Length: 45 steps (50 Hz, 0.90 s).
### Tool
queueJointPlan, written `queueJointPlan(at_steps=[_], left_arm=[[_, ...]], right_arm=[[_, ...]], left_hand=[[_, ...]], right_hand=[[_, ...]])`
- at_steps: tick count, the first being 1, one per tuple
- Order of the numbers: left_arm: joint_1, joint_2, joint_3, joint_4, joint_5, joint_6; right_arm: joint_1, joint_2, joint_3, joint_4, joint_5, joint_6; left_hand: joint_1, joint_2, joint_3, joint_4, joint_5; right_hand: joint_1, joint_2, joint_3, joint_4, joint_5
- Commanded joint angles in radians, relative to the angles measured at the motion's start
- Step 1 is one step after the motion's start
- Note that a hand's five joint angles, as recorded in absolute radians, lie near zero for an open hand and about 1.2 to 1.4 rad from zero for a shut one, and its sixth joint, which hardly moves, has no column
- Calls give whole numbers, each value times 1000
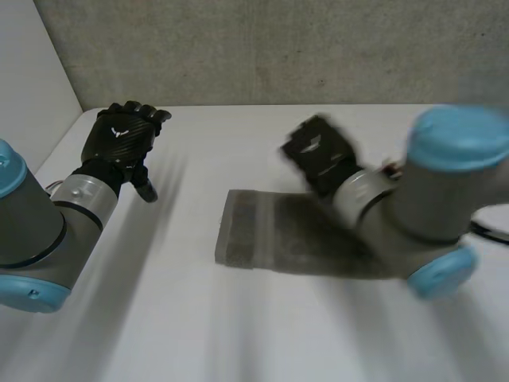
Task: Fold the towel.
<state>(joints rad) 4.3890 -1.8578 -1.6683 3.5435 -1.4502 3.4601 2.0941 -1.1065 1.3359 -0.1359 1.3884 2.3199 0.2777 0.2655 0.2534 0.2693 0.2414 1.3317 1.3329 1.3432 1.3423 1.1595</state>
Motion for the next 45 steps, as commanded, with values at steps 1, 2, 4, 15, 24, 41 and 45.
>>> queueJointPlan(at_steps=[1,2,4,15,24,41,45], left_arm=[[-9,-9,4,2,-1,-1],[-9,-9,4,2,-1,-1],[-11,-12,7,2,-1,-1],[-62,-64,61,8,-2,1],[-166,-101,111,8,-5,-6],[-374,-326,277,5,-65,-29],[-376,-359,292,3,-111,-26]], right_arm=[[162,174,5,-39,-9,-2],[162,174,5,-39,-9,-2],[170,191,5,-36,-20,-2],[121,79,98,-39,-169,99],[-111,-139,269,-39,-178,389],[-309,-194,546,-64,-175,407],[-322,-185,559,-67,-177,407]], left_hand=[[-55,-43,-31,-47,-194],[-55,-43,-31,-47,-194],[-55,-43,-31,-47,-194],[-52,-40,-28,-44,-191],[-52,-40,-28,-44,-191],[-52,-40,-28,-44,-191],[-50,-37,-25,-41,-188]], right_hand=[[65,63,53,54,62],[65,63,53,54,62],[65,63,53,54,62],[-1157,-1158,-1169,-1168,-1160],[-1157,-1158,-1169,-1168,-1160],[-1157,-1158,-1169,-1168,-1160],[-1038,-1040,-1050,-1049,-1041]])
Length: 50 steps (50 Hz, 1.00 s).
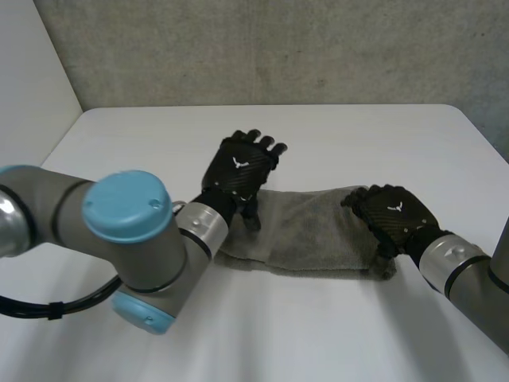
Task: Fold the towel.
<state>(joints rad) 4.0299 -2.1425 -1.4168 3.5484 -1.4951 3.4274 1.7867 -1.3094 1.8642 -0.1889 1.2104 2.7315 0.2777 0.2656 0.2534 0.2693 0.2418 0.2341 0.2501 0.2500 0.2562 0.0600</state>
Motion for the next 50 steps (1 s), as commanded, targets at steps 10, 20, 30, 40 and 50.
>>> queueJointPlan(at_steps=[10,20,30,40,50], left_arm=[[-3,-62,13,-11,-111,1],[17,26,-65,-11,-114,-4],[43,65,-128,-11,-116,-5],[126,154,-162,-5,-115,-7],[178,240,-175,-2,-154,-108]], right_arm=[[-21,111,3,-36,64,-129],[-10,116,-34,-63,213,-292],[-21,121,-42,-47,225,-321],[127,70,-199,-70,222,-495],[514,248,-243,-147,47,-519]], left_hand=[[-47,-34,-22,-38,-185],[-47,-34,-22,-38,-185],[-50,-37,-25,-41,-188],[-52,-40,-28,-44,-191],[-50,-37,-25,-41,-188]], right_hand=[[1058,1042,1043,1036,1058],[1162,1146,1146,1140,1162],[1162,1146,1146,1140,1162],[1162,1146,1146,1140,1162],[1162,1146,1146,1140,1162]])
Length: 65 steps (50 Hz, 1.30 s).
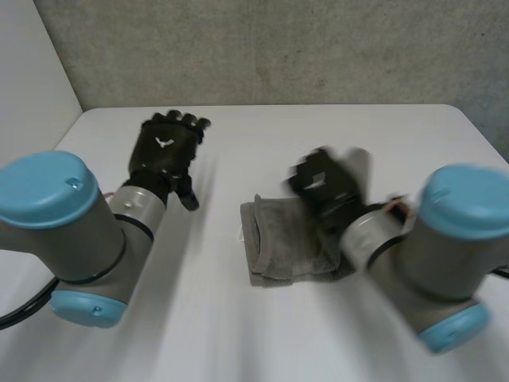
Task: Fold the towel.
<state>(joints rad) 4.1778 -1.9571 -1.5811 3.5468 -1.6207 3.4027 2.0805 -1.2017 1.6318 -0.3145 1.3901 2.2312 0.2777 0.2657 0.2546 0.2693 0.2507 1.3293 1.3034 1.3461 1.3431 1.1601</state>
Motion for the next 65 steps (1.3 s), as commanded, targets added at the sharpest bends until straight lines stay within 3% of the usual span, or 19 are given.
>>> queueJointPlan(at_steps=[1,7,8,9,11,13,17,20,23,33,37,48,54,57,62,65], left_arm=[[30,61,-14,-3,-27,-104],[21,63,-30,-3,-19,-125],[19,61,-28,-2,-19,-123],[19,61,-28,-2,-19,-123],[18,49,-14,0,-19,-125],[15,47,-7,1,-19,-123],[-8,29,30,3,-22,-126],[-22,15,44,3,-22,-131],[-67,-15,81,4,-27,-135],[-174,-167,151,3,-31,-178],[-211,-258,194,-12,-34,-174],[-216,-387,253,-117,-87,-172],[-214,-387,247,-134,-87,-171],[-211,-359,242,-143,-87,-172],[-203,-220,245,-164,-88,-177],[-197,-181,247,-174,-90,-180]], right_arm=[[233,168,-15,13,-154,-30],[205,159,-21,69,-120,-13],[188,128,-12,66,-108,5],[188,128,-12,66,-108,5],[142,52,16,61,-105,86],[127,21,37,55,-108,147],[110,-59,91,22,-115,335],[104,-91,109,15,-117,386],[26,-154,151,14,-115,485],[-92,-142,114,28,-109,611],[-100,-41,56,47,-109,643],[-85,261,-147,201,-99,645],[-89,283,-181,229,-99,645],[-89,229,-176,230,-99,654],[-92,3,-119,215,-86,683],[-96,-42,-115,209,-62,706]], left_hand=[[-50,-37,-26,-41,-197],[-50,-37,-26,-41,-197],[-50,-37,-26,-41,-197],[-50,-37,-26,-41,-197],[-50,-37,-26,-41,-197],[-50,-37,-26,-41,-197],[-50,-37,-26,-41,-197],[-52,-40,-29,-44,-200],[-55,-43,-32,-47,-203],[-67,-55,-44,-59,-215],[-67,-55,-44,-59,-215],[-67,-55,-44,-59,-215],[-61,-49,-38,-53,-209],[-61,-49,-38,-53,-209],[-70,-58,-47,-62,-218],[-70,-58,-47,-62,-218]], right_hand=[[67,93,50,53,62],[67,93,50,53,62],[-188,-162,-205,-202,-193],[-190,-164,-207,-204,-196],[-1011,-985,-1028,-1025,-1017],[-1155,-1129,-1172,-1169,-1160],[-1155,-1129,-1172,-1169,-1160],[-1155,-1129,-1172,-1169,-1160],[-1155,-1129,-1172,-1169,-1160],[-1155,-1129,-1172,-1169,-1160],[-1155,-1129,-1172,-1169,-1160],[-1155,-1129,-1172,-1169,-1160],[-1155,-1129,-1172,-1169,-1160],[-1155,-1129,-1172,-1169,-1160],[-1155,-1129,-1172,-1169,-1160],[-1155,-1129,-1172,-1169,-1160]])
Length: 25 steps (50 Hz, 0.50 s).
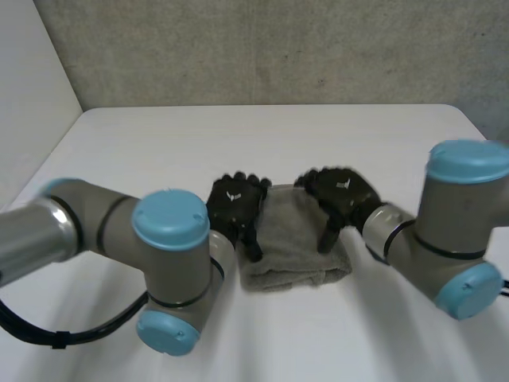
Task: Fold the towel.
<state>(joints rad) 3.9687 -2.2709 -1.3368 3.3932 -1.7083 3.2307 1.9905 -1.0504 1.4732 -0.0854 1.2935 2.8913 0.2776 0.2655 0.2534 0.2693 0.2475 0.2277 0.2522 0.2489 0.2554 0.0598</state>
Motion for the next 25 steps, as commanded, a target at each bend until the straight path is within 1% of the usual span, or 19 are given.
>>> queueJointPlan(at_steps=[1,2,3,5,6,8,11,13,14,16,17,19,25], left_arm=[[24,178,4,-32,-2,-6],[38,226,10,-51,-7,-6],[38,226,10,-51,-7,-6],[78,307,21,-86,-25,-5],[78,307,21,-86,-25,-5],[121,384,34,-121,-37,0],[142,429,36,-140,-37,1],[184,506,34,-188,-34,3],[184,507,34,-189,-34,3],[216,540,34,-259,-33,0],[216,541,34,-259,-33,0],[216,544,34,-314,-31,1],[221,553,22,-333,-25,1]], right_arm=[[-7,-239,44,-27,67,80],[-10,-287,42,-28,105,117],[-10,-287,42,-28,105,117],[-18,-359,35,-28,173,170],[-18,-359,35,-28,173,171],[-60,-398,18,-22,214,181],[-91,-405,9,-13,222,181],[-130,-428,-1,9,225,180],[-130,-428,-1,9,225,180],[-153,-454,-7,30,222,180],[-153,-454,-7,30,222,180],[-167,-462,-11,44,225,175],[-179,-473,-11,62,225,164]], left_hand=[[-70,-58,-46,-62,-214],[-73,-61,-49,-65,-217],[-73,-61,-49,-65,-217],[-76,-64,-52,-67,-220],[-76,-64,-52,-67,-220],[-76,-64,-52,-67,-220],[-76,-64,-52,-67,-220],[-82,-70,-57,-73,-226],[-82,-70,-58,-73,-226],[-88,-75,-63,-79,-232],[-88,-75,-63,-79,-232],[-88,-75,-63,-79,-232],[-88,-75,-63,-79,-232]], right_hand=[[-53,-78,-74,-81,-60],[-53,-78,-74,-81,-60],[-53,-78,-74,-81,-60],[-53,-78,-74,-81,-60],[-53,-78,-74,-81,-60],[-53,-78,-74,-81,-60],[-53,-78,-74,-81,-60],[-53,-78,-74,-81,-60],[-53,-78,-74,-81,-60],[-53,-78,-74,-81,-60],[-53,-78,-74,-81,-60],[-53,-78,-74,-81,-60],[-53,-78,-74,-81,-60]])
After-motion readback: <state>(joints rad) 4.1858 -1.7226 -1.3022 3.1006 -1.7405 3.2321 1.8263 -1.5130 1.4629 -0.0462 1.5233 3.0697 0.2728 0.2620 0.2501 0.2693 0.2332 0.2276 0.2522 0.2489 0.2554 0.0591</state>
